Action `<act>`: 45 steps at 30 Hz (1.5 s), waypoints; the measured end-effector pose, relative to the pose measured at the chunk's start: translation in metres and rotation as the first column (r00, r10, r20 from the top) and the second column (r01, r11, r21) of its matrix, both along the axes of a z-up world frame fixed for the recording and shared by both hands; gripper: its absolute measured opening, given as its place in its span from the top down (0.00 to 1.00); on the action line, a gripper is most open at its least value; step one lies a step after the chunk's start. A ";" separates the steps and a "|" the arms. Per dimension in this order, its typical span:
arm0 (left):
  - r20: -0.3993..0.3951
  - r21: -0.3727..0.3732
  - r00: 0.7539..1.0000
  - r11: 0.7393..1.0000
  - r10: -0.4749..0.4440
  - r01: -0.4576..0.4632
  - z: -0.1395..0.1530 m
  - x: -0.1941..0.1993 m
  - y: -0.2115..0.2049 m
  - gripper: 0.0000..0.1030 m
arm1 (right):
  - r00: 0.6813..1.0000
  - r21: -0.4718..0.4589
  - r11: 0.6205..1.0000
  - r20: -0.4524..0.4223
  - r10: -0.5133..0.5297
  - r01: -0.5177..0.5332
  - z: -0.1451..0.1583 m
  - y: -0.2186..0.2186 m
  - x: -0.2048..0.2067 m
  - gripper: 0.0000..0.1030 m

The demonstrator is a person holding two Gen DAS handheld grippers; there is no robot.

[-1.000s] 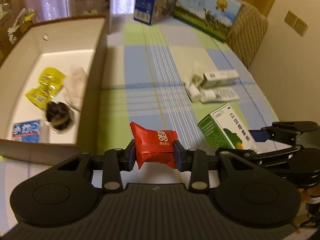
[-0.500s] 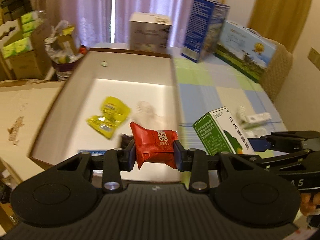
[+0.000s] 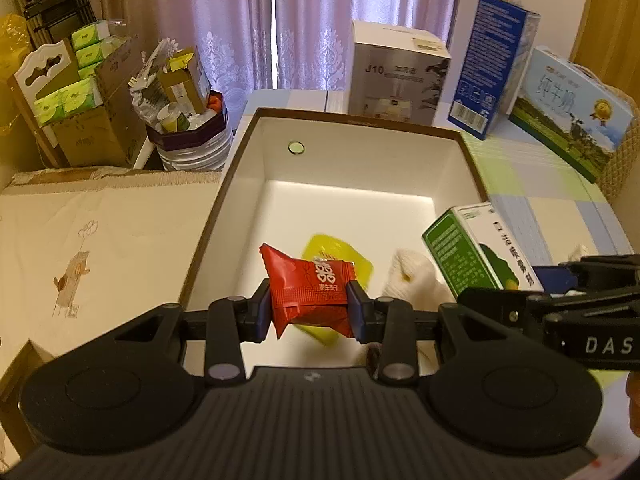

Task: Organize objects
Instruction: 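Carry the red packet and spray carton over the brown box with both tools, then open the left tool to drop the red packet while the right tool releases the carton inside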

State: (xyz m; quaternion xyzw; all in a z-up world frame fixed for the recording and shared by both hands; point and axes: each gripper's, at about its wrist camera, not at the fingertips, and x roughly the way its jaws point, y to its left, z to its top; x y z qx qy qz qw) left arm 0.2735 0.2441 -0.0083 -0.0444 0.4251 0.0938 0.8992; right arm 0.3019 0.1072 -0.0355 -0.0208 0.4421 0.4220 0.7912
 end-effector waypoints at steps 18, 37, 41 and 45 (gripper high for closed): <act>-0.062 0.010 0.995 0.997 -0.080 0.081 -0.037 0.103 0.030 0.68 | 0.990 -0.092 0.987 0.074 -0.122 0.128 -0.035 0.067 0.084 0.49; -0.064 0.014 0.993 0.995 -0.102 0.103 -0.047 0.129 0.034 0.49 | 0.994 -0.107 0.992 0.093 -0.055 0.065 -0.029 0.057 0.086 0.49; -0.063 0.004 0.994 0.996 -0.089 0.089 -0.041 0.120 0.035 0.38 | 0.996 -0.104 0.994 0.086 -0.031 0.040 -0.025 0.052 0.075 0.48; -0.053 -0.006 0.995 0.997 -0.081 0.080 -0.031 0.105 0.035 0.31 | 0.996 -0.099 0.995 0.082 -0.015 0.023 -0.021 0.046 0.063 0.48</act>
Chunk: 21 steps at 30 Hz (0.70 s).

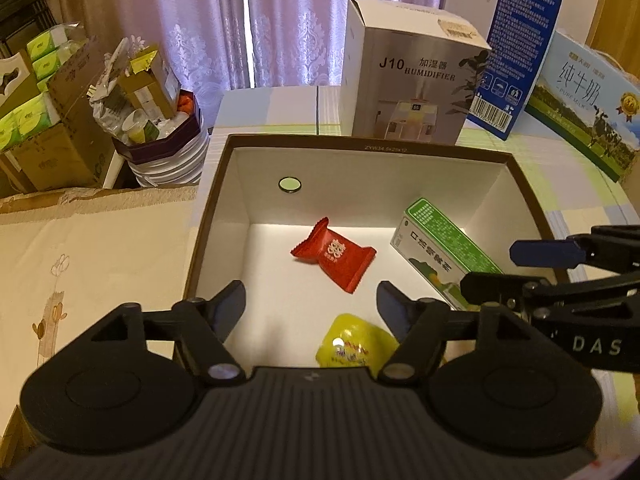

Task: Organize objects
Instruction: 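Open the left tool to drop the red packet while the right tool releases the carton inside, then move both tools back toward the white blister strip and tube on the table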

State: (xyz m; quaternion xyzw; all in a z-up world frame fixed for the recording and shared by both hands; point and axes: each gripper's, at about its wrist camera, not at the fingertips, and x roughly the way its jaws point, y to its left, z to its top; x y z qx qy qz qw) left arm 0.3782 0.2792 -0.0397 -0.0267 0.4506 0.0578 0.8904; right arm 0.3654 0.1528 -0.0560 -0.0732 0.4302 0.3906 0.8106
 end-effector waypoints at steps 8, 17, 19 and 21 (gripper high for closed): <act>0.012 -0.023 1.000 0.999 0.026 -0.025 0.021 -0.034 -0.005 0.21 | 1.000 0.023 1.000 -0.008 0.007 -0.007 0.012 -0.017 -0.027 0.48; 0.004 -0.031 1.000 0.999 0.028 -0.028 0.035 -0.076 -0.021 0.19 | 1.000 0.051 0.999 -0.006 -0.004 0.004 0.031 -0.041 -0.059 0.48; 0.006 -0.038 0.999 0.999 0.032 -0.032 0.038 -0.086 -0.025 0.18 | 1.000 0.053 0.999 -0.008 -0.006 0.006 0.034 -0.047 -0.067 0.48; 0.008 -0.044 0.999 0.998 0.039 -0.039 0.041 -0.095 -0.029 0.16 | 1.000 0.057 0.998 -0.009 -0.007 0.008 0.036 -0.053 -0.076 0.48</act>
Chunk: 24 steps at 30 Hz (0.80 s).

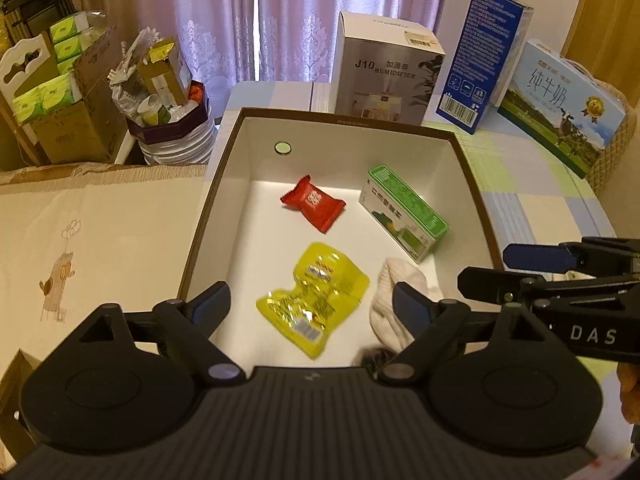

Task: Organize objects
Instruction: 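Move both tools back toward the white blister strip and tube on the table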

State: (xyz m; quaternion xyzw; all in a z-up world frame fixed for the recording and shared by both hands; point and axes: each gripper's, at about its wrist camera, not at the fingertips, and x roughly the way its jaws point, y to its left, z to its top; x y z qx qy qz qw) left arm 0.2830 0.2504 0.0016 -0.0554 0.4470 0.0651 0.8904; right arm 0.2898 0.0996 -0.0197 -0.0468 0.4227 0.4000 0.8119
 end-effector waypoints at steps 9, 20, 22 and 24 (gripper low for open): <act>0.001 -0.017 1.000 1.000 0.004 -0.004 0.007 -0.043 -0.020 0.16 | 1.000 0.003 1.000 -0.019 -0.013 0.013 0.003 -0.032 -0.031 0.48; 0.008 -0.021 1.000 1.000 -0.018 0.018 0.010 -0.087 -0.049 0.16 | 0.999 0.021 1.000 -0.025 -0.022 0.022 0.010 -0.073 -0.064 0.48; 0.007 -0.023 1.000 0.999 -0.024 0.024 0.010 -0.092 -0.057 0.16 | 0.999 0.024 0.999 -0.031 -0.025 0.026 0.009 -0.082 -0.067 0.48; 0.003 -0.022 1.000 0.999 -0.030 0.030 0.010 -0.098 -0.065 0.16 | 0.999 0.027 0.999 -0.038 -0.027 0.028 0.008 -0.090 -0.070 0.48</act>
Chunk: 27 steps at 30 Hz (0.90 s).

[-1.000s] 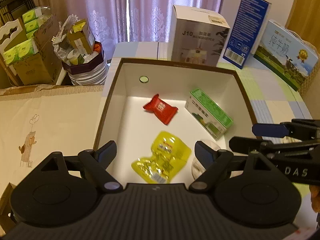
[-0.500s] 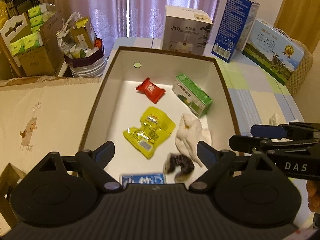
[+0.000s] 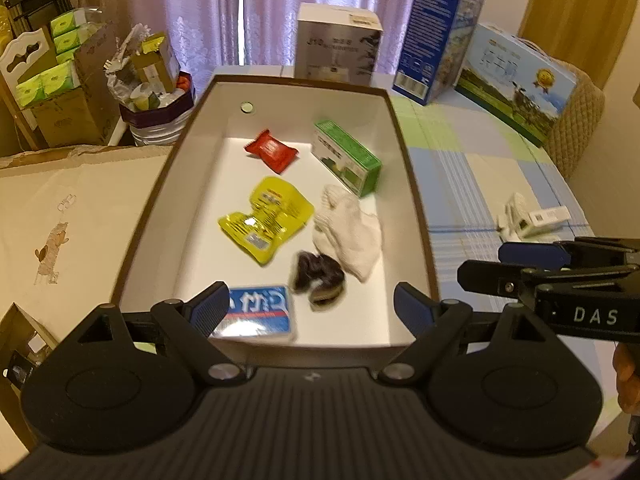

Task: Organize objects
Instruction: 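Move both tools back toward the white blister strip and tube on the table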

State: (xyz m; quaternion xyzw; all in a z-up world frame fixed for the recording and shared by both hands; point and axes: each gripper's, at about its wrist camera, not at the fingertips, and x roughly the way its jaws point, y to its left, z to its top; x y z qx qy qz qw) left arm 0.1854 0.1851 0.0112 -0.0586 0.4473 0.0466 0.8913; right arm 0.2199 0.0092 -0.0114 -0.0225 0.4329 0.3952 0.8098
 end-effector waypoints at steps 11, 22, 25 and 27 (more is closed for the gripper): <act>-0.023 0.000 1.000 1.000 -0.009 0.009 -0.004 -0.018 -0.044 0.16 | 1.000 0.000 1.000 -0.027 -0.007 0.007 -0.002 -0.048 -0.010 0.48; -0.050 -0.007 0.998 0.999 -0.047 0.047 -0.010 -0.016 -0.099 0.15 | 0.996 -0.009 0.999 -0.083 -0.043 0.042 -0.013 -0.105 -0.002 0.48; -0.057 -0.010 0.996 0.998 -0.063 0.062 -0.012 -0.014 -0.114 0.15 | 0.992 0.010 0.997 -0.105 -0.070 0.071 -0.017 -0.125 0.003 0.48; -0.063 -0.012 0.995 0.997 -0.073 0.072 -0.014 -0.011 -0.124 0.15 | 0.987 0.045 0.994 -0.127 -0.095 0.101 -0.019 -0.143 0.008 0.48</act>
